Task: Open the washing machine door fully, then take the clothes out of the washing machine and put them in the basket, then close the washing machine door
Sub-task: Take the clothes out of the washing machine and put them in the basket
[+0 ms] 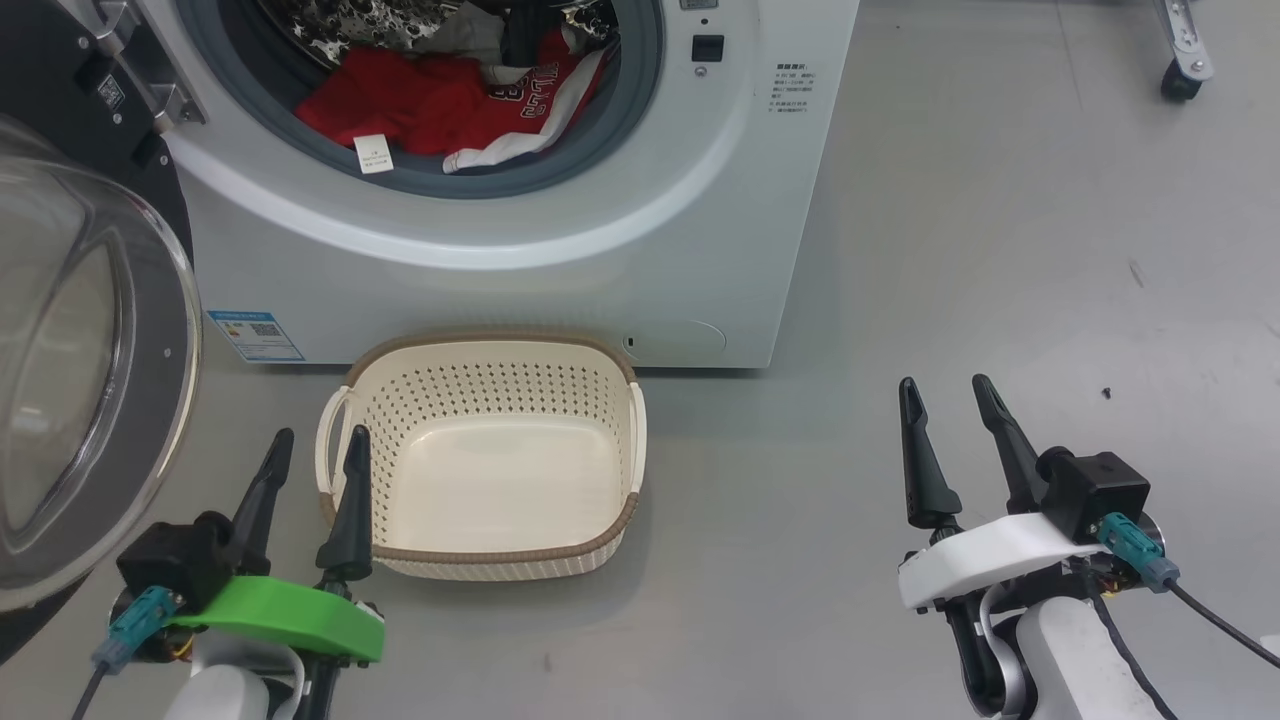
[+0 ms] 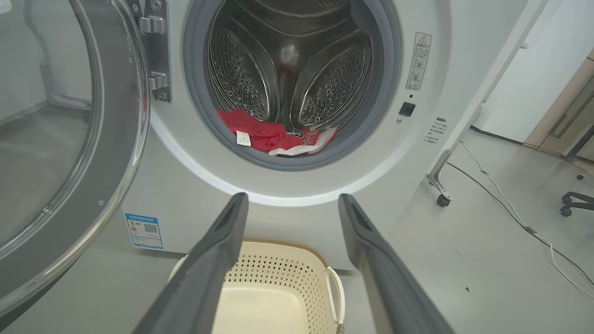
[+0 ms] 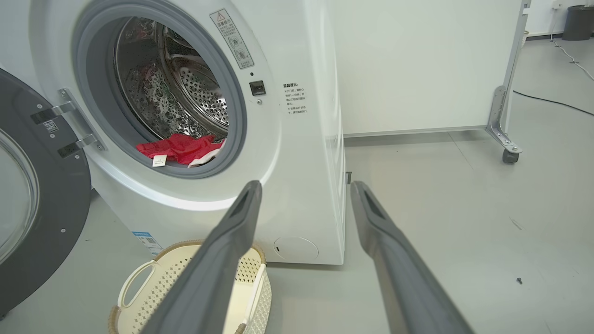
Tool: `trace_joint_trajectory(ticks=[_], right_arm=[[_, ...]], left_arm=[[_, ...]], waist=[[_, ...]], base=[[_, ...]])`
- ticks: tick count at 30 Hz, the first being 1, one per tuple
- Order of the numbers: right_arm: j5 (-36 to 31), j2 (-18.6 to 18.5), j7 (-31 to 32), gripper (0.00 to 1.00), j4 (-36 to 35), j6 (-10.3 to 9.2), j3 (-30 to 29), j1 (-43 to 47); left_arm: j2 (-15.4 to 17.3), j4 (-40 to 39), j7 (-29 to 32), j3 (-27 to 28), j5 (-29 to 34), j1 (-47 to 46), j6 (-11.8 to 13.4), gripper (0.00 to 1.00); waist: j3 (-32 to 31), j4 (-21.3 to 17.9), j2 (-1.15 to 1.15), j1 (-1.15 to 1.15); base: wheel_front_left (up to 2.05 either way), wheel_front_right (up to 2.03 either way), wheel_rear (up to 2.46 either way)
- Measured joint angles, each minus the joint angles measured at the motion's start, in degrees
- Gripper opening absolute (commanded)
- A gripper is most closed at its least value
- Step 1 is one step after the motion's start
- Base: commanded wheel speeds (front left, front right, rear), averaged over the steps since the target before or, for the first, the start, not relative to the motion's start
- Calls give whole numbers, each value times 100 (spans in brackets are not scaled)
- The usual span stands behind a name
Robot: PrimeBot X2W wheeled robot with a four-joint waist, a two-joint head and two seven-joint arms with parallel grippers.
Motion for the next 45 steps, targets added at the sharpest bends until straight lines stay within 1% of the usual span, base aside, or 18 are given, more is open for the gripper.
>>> trace_joint_trajectory(ticks=[3, 11, 22, 32, 45], right_arm=[[0, 1, 0, 100, 0, -1, -9, 1], [0, 2, 0, 100, -1, -4, -10, 1], [0, 3, 0, 100, -2, -5, -11, 1], [0, 3, 0, 100, -5, -7, -12, 1], [0, 4, 0, 100, -7, -7, -4, 0]], left_arm=[[34, -77, 0, 75, 91, -1, 0, 100], [41, -76, 0, 67, 166, -1, 0, 100], [37, -102, 0, 64, 235, 0, 0, 100], [-14, -132, 0, 65, 235, 1, 0, 100], [-34, -159, 0, 48, 235, 1, 0, 100]], waist=[[14, 12, 0, 0], [42, 26, 0, 0], [57, 12, 0, 0], [74, 10, 0, 0], [136, 4, 0, 0]], base=[[145, -145, 0], [125, -125, 0], [87, -87, 0], [44, -44, 0], [5, -5, 0]])
